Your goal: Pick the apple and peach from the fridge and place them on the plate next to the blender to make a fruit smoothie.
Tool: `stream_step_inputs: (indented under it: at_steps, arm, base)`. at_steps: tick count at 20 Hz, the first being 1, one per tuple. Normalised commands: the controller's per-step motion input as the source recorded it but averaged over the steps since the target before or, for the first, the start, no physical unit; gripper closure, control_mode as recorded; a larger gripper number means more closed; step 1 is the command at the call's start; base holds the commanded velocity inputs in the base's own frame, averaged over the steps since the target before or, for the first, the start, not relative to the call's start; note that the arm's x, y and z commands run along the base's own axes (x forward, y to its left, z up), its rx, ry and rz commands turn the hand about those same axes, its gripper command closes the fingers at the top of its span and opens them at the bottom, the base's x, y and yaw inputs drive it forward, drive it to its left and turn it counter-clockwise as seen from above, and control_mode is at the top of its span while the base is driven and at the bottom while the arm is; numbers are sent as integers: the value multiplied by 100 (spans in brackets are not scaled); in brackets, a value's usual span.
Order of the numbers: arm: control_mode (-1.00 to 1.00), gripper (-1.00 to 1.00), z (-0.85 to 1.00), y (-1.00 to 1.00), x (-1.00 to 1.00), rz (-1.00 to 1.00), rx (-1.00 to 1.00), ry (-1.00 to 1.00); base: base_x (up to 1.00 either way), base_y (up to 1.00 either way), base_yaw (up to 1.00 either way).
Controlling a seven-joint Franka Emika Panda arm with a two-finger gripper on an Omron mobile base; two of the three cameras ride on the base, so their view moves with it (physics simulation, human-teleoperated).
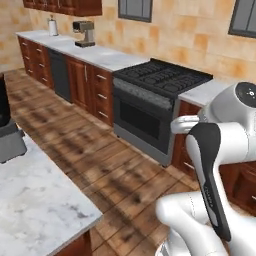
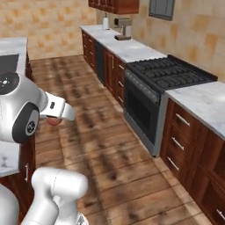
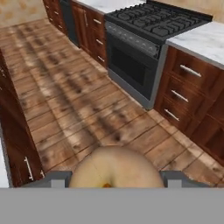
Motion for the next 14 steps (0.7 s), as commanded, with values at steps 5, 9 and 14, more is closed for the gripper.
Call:
stream_step_inputs:
  at_steps: [5, 9, 14]
  arm:
    - [100, 100, 0, 0, 0, 0, 0, 0]
    - [100, 100, 0, 0, 0, 0, 0, 0]
    - [100, 100, 0, 0, 0, 0, 0, 0]
  base:
    - [100, -73, 30]
    - [100, -49, 34]
    - [100, -18, 65]
